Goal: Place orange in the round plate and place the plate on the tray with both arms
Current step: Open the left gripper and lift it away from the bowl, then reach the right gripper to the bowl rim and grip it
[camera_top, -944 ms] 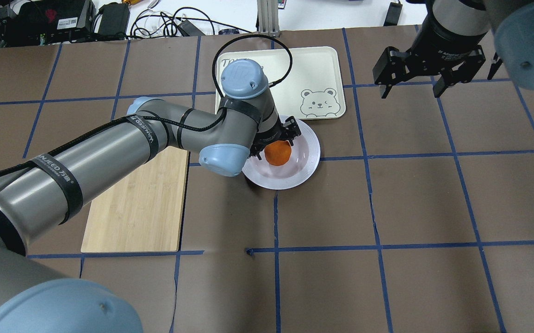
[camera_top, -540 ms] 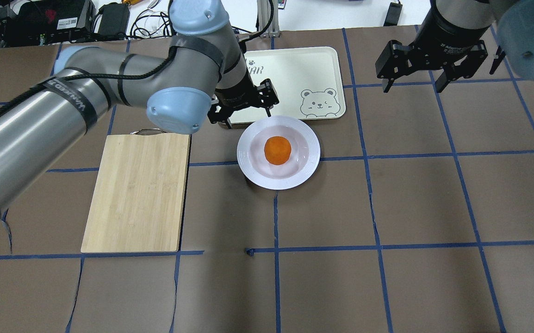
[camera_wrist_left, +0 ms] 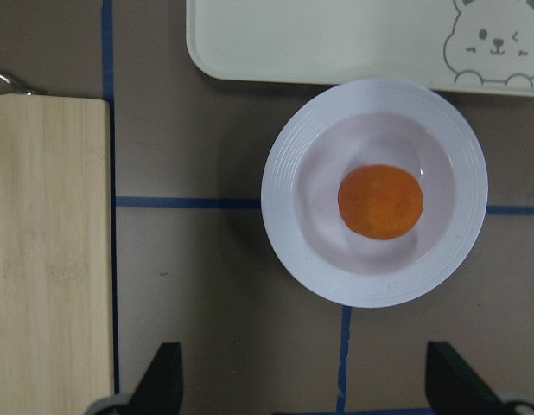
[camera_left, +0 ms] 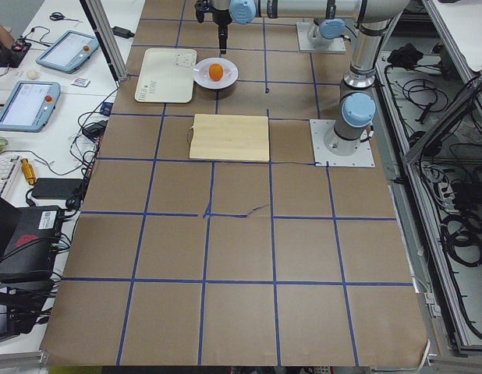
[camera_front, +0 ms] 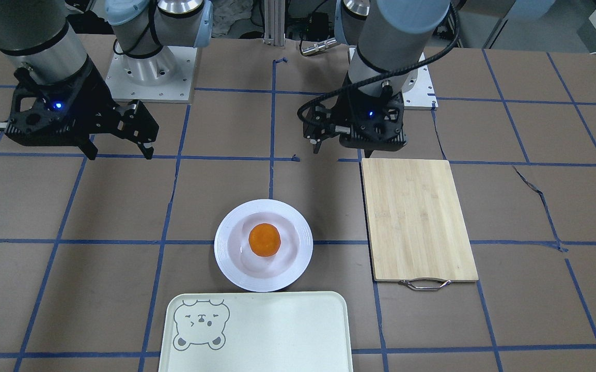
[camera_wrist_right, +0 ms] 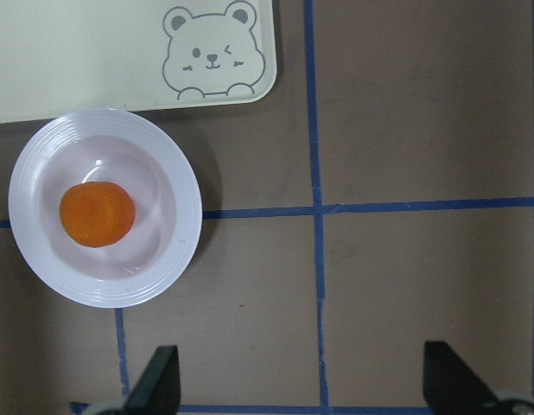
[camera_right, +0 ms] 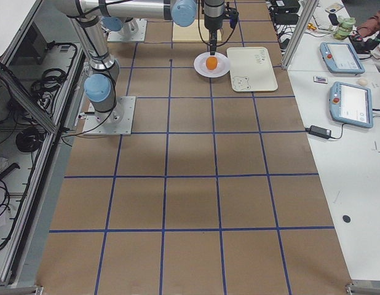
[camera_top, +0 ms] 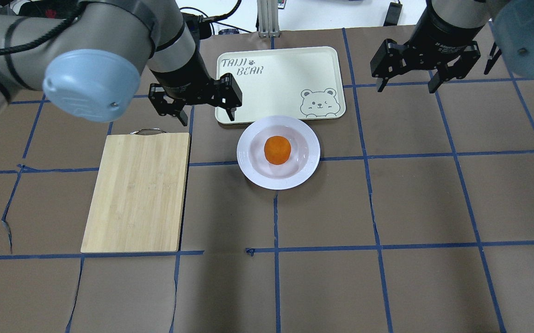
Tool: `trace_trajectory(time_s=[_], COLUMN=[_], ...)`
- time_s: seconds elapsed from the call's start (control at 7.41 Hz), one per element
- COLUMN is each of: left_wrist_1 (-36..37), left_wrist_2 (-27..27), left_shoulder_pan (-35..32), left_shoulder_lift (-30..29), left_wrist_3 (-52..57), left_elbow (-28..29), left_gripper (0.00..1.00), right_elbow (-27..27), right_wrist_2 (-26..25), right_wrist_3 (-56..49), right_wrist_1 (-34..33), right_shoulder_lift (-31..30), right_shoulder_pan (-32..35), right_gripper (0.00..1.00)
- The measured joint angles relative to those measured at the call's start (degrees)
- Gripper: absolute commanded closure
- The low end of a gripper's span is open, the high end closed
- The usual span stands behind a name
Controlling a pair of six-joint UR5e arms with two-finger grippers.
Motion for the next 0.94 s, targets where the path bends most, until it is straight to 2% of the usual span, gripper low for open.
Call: trace_trajectory(time_s=[0.27, 0.4, 0.81, 0.94], left_wrist_1=[-1.91, -2.35, -4.1, -4.09], left_wrist_2=[3.87, 4.92, 5.52, 5.49], left_shoulder_pan=[1.62, 2.19, 3.02, 3.07], left_shoulder_lift=[2.33, 2.23, 0.93, 0.9], left_wrist_3=[1.54, 1.74, 3.71, 5.67], left_elbow=[0.47, 1.63, 5.19, 5.41], left_gripper=[0.0, 0.0, 0.0, 0.0], right_elbow=[1.54, 5.29, 22.03, 25.03], right_wrist_2=[5.43, 8.5, 18.86, 21.43], right_wrist_3=[-0.08, -0.54, -0.8, -0.64], right_wrist_1=[-6.08, -12.7, -38.86, -44.93], right_shoulder_lift=[3.9, 5.58, 10.01, 12.62], right_shoulder_pan=[0.25, 0.33, 0.1, -0.32], right_gripper=[0.0, 0.0, 0.0, 0.0])
